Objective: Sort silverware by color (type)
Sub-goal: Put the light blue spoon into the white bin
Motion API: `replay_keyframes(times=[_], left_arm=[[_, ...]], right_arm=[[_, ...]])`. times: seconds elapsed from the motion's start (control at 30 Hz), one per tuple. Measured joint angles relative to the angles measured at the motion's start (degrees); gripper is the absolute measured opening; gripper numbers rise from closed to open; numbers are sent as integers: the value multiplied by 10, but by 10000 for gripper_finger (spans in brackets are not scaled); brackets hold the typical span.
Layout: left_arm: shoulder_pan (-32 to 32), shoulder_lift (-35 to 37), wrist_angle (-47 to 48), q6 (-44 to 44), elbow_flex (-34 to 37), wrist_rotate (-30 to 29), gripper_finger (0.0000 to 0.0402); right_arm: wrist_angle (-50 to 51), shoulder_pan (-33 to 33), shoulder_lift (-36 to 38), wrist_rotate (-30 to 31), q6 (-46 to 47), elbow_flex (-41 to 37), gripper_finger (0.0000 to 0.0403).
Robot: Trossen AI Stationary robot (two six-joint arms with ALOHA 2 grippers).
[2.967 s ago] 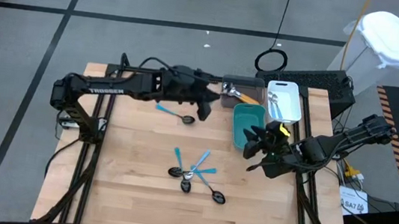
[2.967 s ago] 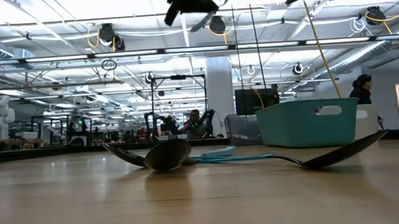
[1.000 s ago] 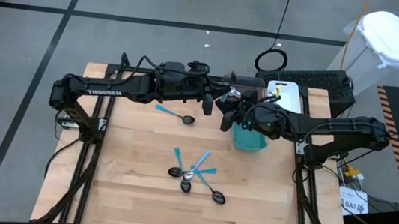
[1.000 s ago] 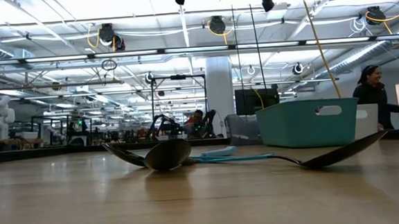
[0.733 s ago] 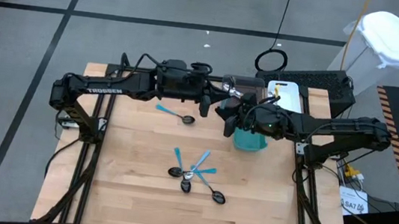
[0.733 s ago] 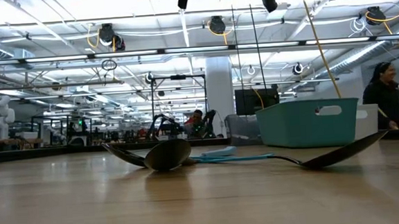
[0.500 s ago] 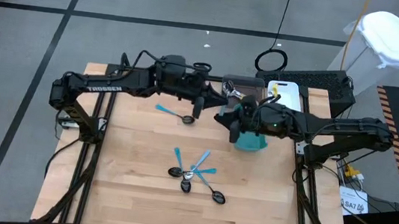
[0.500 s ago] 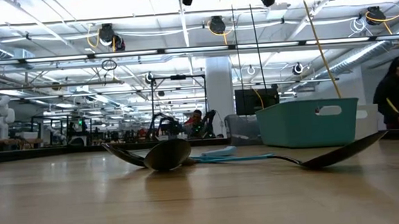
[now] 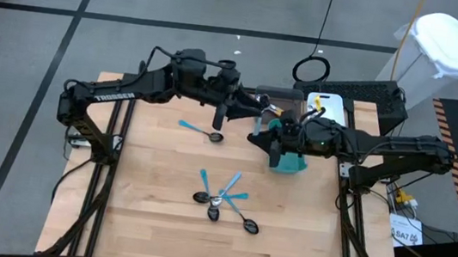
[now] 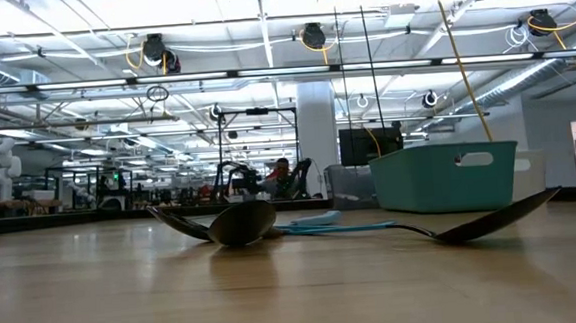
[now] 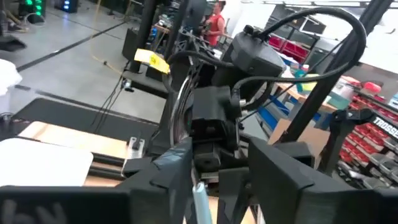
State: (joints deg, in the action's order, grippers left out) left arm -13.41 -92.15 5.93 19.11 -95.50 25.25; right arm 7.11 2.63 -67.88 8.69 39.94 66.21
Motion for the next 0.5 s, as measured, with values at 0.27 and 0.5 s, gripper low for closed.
replay_keyframes(times=[0.27,0.5], left_arm=[[-2,-4,53,1,0,-8,175],[11,-6,59,-3,0,-41,175]], right_arm=[[0,-9,0,1,-2,0,38],[0,-20,0,2,-7,-1,38]])
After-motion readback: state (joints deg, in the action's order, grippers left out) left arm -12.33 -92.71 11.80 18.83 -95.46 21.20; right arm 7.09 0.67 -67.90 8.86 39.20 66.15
